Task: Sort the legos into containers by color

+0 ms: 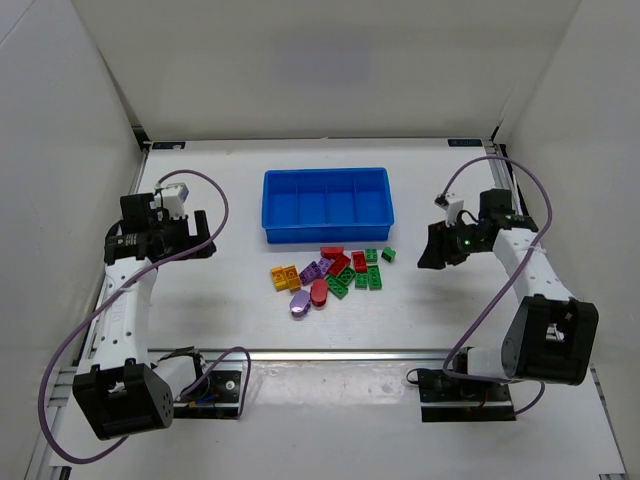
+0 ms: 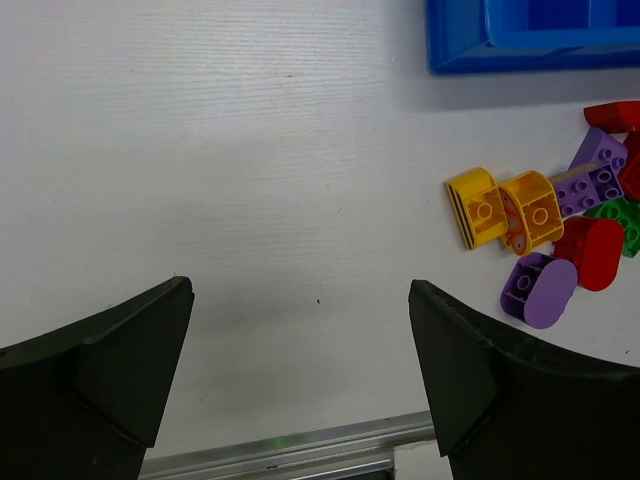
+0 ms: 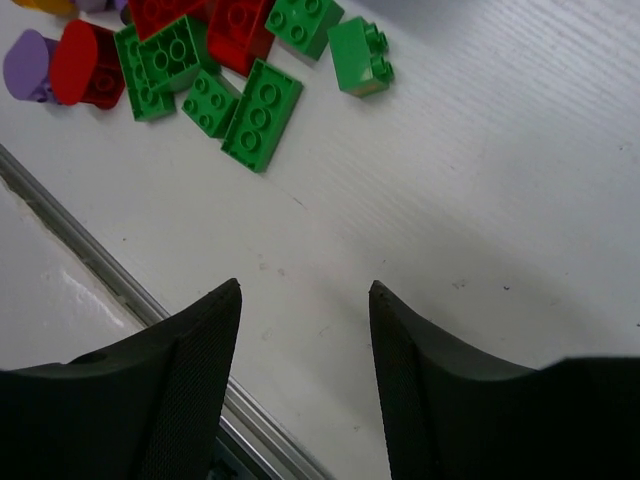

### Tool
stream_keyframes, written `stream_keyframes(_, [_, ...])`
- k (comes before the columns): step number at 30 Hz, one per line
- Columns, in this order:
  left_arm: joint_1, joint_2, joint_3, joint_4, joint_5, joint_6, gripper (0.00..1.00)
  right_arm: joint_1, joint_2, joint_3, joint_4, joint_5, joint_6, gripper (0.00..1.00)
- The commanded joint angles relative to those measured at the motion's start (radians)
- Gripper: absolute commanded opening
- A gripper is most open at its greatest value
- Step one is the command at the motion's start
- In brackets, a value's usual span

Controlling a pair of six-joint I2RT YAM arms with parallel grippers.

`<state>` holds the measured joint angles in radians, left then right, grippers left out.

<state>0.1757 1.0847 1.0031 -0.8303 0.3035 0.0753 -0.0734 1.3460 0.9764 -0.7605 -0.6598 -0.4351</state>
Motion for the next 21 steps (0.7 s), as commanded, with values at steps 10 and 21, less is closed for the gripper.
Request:
stream_keyframes(10, [0.005,0.020,0.011,0.007,0.014,0.024,0.99,0.159,0.067,0.019,0.145,0.221,-0.025,0.59])
stream_keyframes(21, [0.005,0.067,0.040,-0.003,0.019,0.037,0.99,0.311,0.205,0.068,0.253,0.391,-0.002,0.71])
